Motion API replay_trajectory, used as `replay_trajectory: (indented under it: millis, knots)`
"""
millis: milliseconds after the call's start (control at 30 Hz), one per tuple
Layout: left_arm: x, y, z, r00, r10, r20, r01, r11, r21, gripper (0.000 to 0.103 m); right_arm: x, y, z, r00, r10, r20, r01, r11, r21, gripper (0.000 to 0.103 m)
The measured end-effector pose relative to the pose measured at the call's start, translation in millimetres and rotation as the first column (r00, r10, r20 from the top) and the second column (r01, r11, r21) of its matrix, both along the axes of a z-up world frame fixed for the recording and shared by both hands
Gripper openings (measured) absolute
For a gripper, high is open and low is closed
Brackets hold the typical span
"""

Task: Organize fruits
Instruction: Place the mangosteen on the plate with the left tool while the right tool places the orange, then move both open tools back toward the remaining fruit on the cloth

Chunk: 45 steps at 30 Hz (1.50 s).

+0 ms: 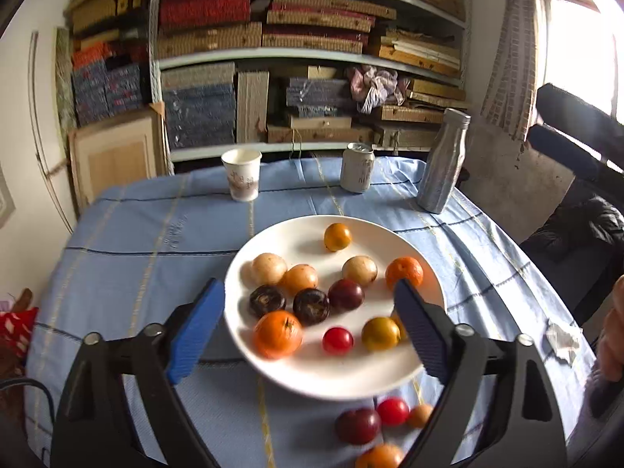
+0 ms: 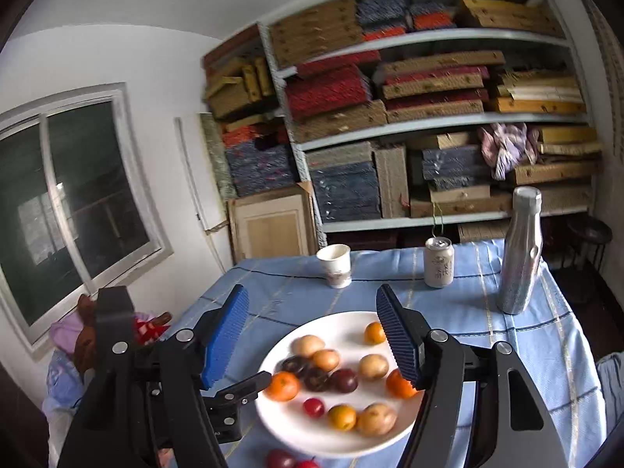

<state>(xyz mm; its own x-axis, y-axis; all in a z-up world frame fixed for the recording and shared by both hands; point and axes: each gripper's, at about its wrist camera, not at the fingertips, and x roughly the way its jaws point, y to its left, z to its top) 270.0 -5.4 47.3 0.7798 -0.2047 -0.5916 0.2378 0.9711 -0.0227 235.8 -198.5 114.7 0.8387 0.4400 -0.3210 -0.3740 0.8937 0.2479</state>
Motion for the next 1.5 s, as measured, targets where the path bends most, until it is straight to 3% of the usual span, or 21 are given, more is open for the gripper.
replay_trajectory:
  millis: [133,233,400,500,600,667,1000,1300,1400,1500]
  knots:
    - [-46,13,-13,1.0,0.017,0.015,-0.017,1.0,0.018,0.089,-38,1,-10,1.0,-0.005,0.008,0.006,0.999,-0.044,0.074]
    - [-75,30,-38,0.999,0.047,-0.019,-0.047,0.999,0.012,0.092,-59,-4,-42,0.999,-0.011,-0.038,0.009,0.998,-0.056,0.083]
    - [-113,46,-82,0.995,0.053,-0.083,-0.05,0.998,0.039,0.092,-64,-33,-116,0.965,-0.075,-0.25,0.068,0.997,-0.035,0.083]
    - [-129,41,-94,0.993,-0.004,-0.119,0.009,0.999,0.045,0.092,-60,-51,-134,0.94,-0.092,-0.33,0.108,0.994,0.031,0.083]
    - [-136,40,-94,0.994,-0.03,-0.108,0.034,0.999,0.032,0.096,-59,-63,-135,0.936,-0.107,-0.337,0.141,0.987,0.076,0.084]
    - [-133,38,-99,0.988,-0.049,-0.144,0.054,0.998,0.031,0.097,-61,-65,-135,0.935,-0.119,-0.333,0.154,0.985,0.079,0.087]
    - [-133,15,-113,0.968,-0.119,-0.22,0.146,0.983,0.112,0.097,-54,-65,-139,0.927,-0.105,-0.359,0.14,0.988,0.072,0.087]
    - [-126,24,-119,0.971,-0.047,-0.236,0.088,0.982,0.166,0.097,-53,-65,-141,0.925,-0.103,-0.367,0.136,0.988,0.067,0.087]
    - [-123,33,-118,0.979,0.015,-0.204,0.028,0.978,0.209,0.096,-53,-65,-141,0.925,-0.103,-0.367,0.137,0.988,0.067,0.087]
    - [-117,46,-118,0.976,0.064,-0.21,-0.022,0.981,0.193,0.095,-53,-65,-141,0.925,-0.102,-0.366,0.135,0.989,0.065,0.087]
